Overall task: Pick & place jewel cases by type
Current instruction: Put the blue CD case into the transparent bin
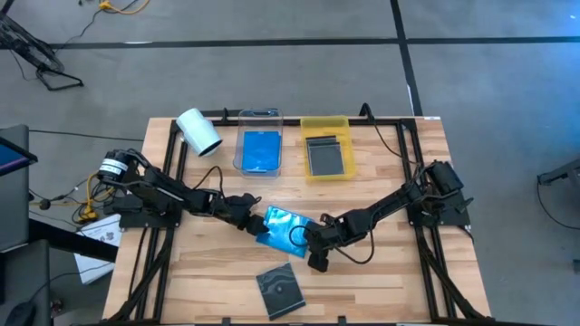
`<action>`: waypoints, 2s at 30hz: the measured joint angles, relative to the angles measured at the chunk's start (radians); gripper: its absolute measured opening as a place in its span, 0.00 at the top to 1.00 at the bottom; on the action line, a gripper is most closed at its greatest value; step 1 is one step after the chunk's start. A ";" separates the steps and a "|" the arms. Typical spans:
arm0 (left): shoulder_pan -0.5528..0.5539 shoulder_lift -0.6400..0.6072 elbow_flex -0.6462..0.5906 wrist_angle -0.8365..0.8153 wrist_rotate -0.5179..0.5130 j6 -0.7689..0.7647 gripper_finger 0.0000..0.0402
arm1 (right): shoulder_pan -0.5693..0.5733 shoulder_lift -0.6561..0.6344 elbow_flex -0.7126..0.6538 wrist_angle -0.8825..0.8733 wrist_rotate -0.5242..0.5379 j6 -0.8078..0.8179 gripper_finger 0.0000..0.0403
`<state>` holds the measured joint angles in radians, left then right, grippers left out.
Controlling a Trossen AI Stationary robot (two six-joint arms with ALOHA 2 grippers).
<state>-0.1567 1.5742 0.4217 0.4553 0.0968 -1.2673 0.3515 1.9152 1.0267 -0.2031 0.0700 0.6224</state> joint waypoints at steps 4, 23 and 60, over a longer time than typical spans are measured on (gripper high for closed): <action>0.003 0.000 0.000 0.002 0.011 0.003 0.33 | 0.000 0.000 0.000 -0.001 0.003 -0.004 0.73; 0.002 0.000 0.002 0.005 0.005 -0.011 0.33 | 0.000 0.000 -0.018 -0.005 0.007 -0.006 0.73; -0.008 0.002 -0.003 0.084 0.071 0.080 0.33 | 0.059 0.027 -0.038 0.050 0.177 0.003 0.73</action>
<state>-0.1646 1.5761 0.4187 0.5389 0.1680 -1.1869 0.4108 1.9427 0.9890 -0.1536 0.2474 0.6254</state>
